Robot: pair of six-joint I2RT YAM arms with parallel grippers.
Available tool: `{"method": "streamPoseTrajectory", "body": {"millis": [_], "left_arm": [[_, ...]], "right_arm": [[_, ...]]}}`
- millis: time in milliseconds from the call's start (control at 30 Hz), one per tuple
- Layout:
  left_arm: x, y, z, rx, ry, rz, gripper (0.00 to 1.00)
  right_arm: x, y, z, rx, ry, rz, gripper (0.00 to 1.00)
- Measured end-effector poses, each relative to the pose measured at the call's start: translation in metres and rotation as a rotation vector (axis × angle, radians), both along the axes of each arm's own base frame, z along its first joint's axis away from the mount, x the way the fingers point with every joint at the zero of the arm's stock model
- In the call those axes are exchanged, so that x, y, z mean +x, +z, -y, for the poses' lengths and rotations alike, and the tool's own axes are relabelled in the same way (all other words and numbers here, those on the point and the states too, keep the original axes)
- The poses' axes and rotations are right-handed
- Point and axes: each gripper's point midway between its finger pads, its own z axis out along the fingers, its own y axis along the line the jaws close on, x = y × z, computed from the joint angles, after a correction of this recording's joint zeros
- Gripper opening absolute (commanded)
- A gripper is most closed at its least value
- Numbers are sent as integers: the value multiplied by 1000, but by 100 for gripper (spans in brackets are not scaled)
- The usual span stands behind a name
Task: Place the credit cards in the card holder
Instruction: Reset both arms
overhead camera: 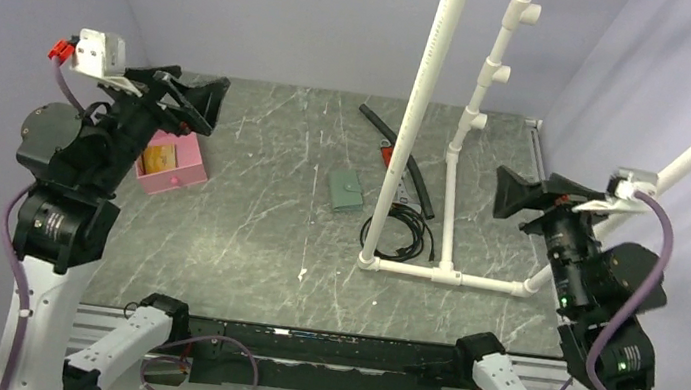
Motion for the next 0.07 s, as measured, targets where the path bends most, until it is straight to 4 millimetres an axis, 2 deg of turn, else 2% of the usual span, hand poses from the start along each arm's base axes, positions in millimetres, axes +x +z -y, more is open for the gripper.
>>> {"method": "streamPoseTrajectory", "body": {"millis": [67], "left_arm": [[0,4,-3,1,16,13,99]], "right_arm": [[-11,6,8,12,-24,34,100]]}}
